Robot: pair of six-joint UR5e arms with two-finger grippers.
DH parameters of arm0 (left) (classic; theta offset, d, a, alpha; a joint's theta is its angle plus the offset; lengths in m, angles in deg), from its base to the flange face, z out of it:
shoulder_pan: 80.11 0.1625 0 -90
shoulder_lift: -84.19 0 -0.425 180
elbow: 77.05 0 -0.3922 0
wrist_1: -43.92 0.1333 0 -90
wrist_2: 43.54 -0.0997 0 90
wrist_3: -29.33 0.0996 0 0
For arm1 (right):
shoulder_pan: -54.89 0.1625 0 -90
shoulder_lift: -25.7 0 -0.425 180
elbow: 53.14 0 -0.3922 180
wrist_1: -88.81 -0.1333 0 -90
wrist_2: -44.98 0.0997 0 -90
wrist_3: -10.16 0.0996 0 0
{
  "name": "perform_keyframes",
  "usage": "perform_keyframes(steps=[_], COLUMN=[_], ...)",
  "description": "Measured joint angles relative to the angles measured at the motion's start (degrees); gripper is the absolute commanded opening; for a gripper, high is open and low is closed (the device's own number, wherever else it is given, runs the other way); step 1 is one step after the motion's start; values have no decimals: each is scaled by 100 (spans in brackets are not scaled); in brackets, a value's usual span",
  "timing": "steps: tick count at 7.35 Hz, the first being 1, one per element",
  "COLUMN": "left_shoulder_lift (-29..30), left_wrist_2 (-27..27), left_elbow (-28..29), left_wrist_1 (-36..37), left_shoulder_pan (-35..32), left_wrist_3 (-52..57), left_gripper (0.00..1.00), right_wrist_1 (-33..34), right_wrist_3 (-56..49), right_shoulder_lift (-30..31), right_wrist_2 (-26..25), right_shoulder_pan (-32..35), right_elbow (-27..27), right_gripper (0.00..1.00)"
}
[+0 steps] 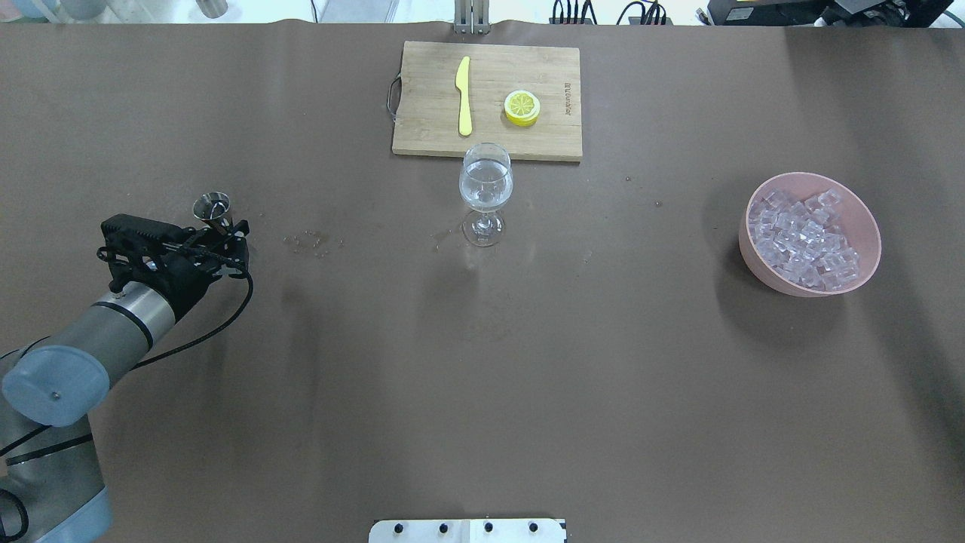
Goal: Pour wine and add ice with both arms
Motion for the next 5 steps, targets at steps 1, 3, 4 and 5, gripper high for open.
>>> perform_keyframes(steps=[1, 3, 4, 5], left_shoulder_lift=[12, 62, 139, 262], left_wrist_2=[446, 1360, 1868, 2271], left_elbow=[-110, -339, -375, -391], left_wrist_1=[-276, -634, -745, -792], left_shoulder_pan=[-1, -21, -57, -90], left_wrist_3=[664, 2037, 2427, 2584], left_gripper=[0, 0, 0, 0], right_wrist_1=[0, 0, 0, 0], right_wrist_3=[0, 0, 0, 0], right_shoulder_lift=[1, 7, 7, 2], right_wrist_2=[0, 0, 0, 0], right_shoulder_pan=[0, 1, 4, 7], right_elbow=[-11, -33, -44, -57], right_gripper=[100, 100, 100, 100])
